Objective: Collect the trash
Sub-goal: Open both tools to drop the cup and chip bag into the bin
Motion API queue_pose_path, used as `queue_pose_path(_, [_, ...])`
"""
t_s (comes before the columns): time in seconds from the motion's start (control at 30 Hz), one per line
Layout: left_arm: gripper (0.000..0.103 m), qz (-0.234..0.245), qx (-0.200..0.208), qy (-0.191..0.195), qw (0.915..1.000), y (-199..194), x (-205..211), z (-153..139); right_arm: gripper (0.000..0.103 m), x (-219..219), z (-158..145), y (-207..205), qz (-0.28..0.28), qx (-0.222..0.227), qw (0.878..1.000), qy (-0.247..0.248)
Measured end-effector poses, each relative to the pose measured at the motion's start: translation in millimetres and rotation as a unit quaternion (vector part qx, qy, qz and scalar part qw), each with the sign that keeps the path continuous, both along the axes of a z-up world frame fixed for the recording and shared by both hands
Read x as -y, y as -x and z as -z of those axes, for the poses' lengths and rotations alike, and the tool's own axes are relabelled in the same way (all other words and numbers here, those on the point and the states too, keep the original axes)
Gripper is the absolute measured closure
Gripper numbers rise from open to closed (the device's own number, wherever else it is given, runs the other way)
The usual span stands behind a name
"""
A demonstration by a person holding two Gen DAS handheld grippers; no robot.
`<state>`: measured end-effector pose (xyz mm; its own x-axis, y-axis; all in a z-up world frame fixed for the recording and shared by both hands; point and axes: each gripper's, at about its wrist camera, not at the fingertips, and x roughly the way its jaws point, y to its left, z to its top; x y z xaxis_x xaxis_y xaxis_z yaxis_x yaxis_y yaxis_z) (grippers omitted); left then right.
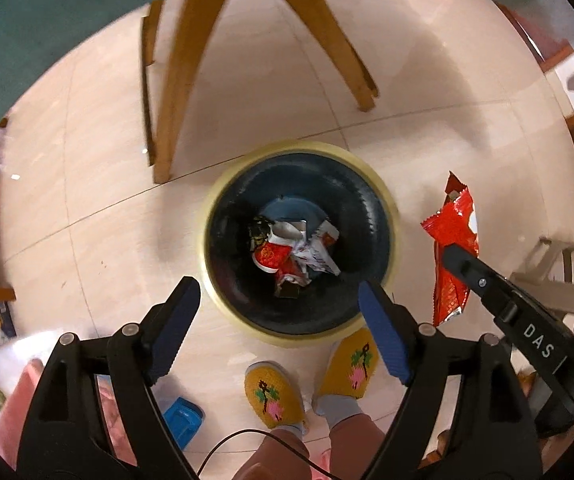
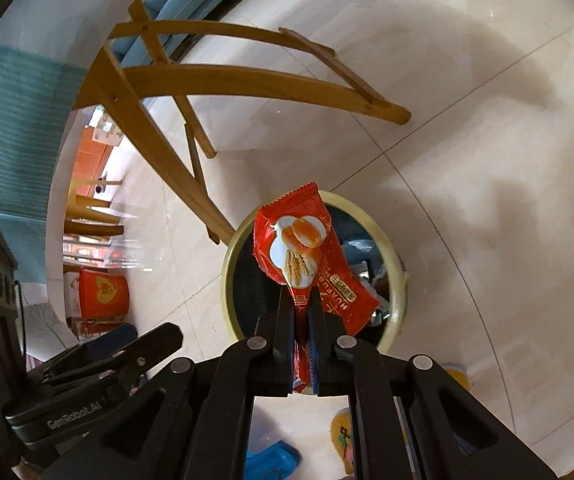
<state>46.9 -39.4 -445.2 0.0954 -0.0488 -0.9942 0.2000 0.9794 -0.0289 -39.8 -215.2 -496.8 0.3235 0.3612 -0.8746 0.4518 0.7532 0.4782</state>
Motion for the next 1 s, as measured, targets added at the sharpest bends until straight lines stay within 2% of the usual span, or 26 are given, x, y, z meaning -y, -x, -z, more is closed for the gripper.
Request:
queue_pose_path(0.2, [0.024, -0.044, 0.017, -0.007, 0.9989, 4.2, -27.4, -8.3, 0.098, -19.7, 2.2, -22.2, -0.022, 0.004, 1.000, -0.002])
queue_pose_path(0.3, [0.024, -0.057, 0.020, -0.009, 0.9981, 5.9, -39.3, -11.6, 0.086, -28.3, 2.7, -32.2, -0.034, 0.003, 0.999, -0.003])
queue_pose_path(0.37, [0.024, -0.061, 0.020, -0.010, 0.9979, 7.3, -43.9, -12.4, 0.073, -32.1, 2.1, -37.6, -0.035, 0.004, 0.999, -0.004])
queue_pose_path(0.43, [0.024, -0.067, 0.018, -0.011, 0.9975, 8.7, -48.3, -13.6, 0.068, -34.5, -1.0, -40.0, -0.035, 0.006, 0.999, -0.002])
queue_pose_path(0.63, [0.024, -0.077, 0.017, -0.008, 0.9968, 11.7, -54.9, -25.8, 0.061, -41.0, -14.4, -43.3, -0.044, 0.007, 0.999, 0.012])
queue_pose_path(1.0, [0.024, -0.077, 0.019, -0.002, 0.9969, 12.6, -51.5, -57.9, 0.058, -37.1, -61.3, -34.0, -0.051, 0.011, 0.998, 0.039])
